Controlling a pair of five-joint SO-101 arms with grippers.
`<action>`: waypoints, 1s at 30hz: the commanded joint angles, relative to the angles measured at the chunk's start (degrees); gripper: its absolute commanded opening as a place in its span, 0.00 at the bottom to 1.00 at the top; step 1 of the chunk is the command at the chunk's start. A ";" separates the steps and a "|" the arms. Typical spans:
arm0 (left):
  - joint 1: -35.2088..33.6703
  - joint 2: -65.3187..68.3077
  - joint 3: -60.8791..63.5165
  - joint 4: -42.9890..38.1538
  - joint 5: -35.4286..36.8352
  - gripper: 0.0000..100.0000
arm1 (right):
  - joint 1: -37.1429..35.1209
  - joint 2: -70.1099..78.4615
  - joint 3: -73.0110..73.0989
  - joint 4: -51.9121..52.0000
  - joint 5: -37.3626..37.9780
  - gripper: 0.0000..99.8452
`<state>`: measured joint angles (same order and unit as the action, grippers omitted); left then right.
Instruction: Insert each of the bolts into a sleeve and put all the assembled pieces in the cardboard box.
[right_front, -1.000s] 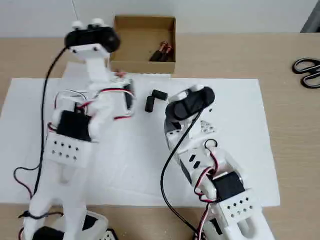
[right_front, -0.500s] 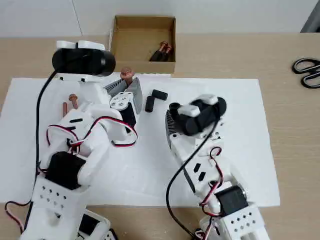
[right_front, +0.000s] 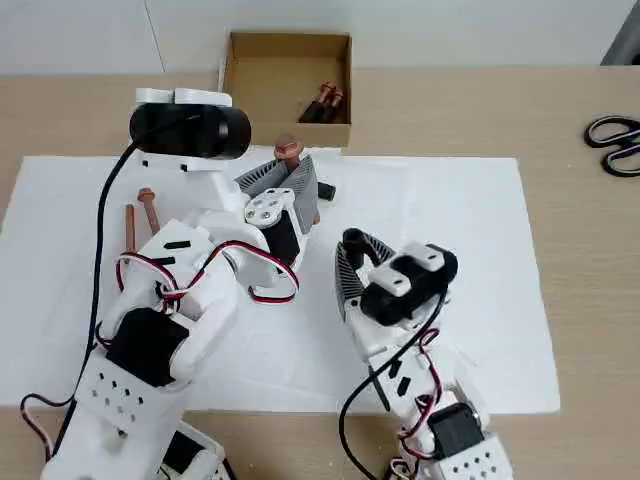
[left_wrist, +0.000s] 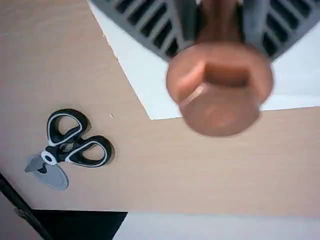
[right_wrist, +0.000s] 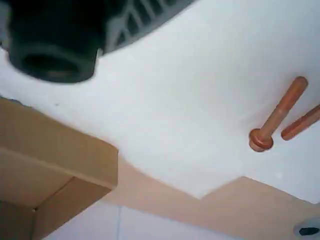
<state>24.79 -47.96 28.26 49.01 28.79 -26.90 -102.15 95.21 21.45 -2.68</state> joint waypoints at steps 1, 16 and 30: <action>0.44 -1.23 1.45 -2.64 0.35 0.00 | -2.86 -1.63 -0.35 0.31 0.53 0.00; 3.87 -1.76 6.90 -6.59 0.35 0.00 | -5.23 -1.80 -0.18 -2.68 0.62 0.00; 3.87 -1.23 6.99 -6.33 -0.09 0.00 | -5.32 -1.80 -0.09 -2.59 0.62 0.00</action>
<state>28.40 -48.04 35.47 44.44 28.79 -31.74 -102.86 95.38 20.13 -2.68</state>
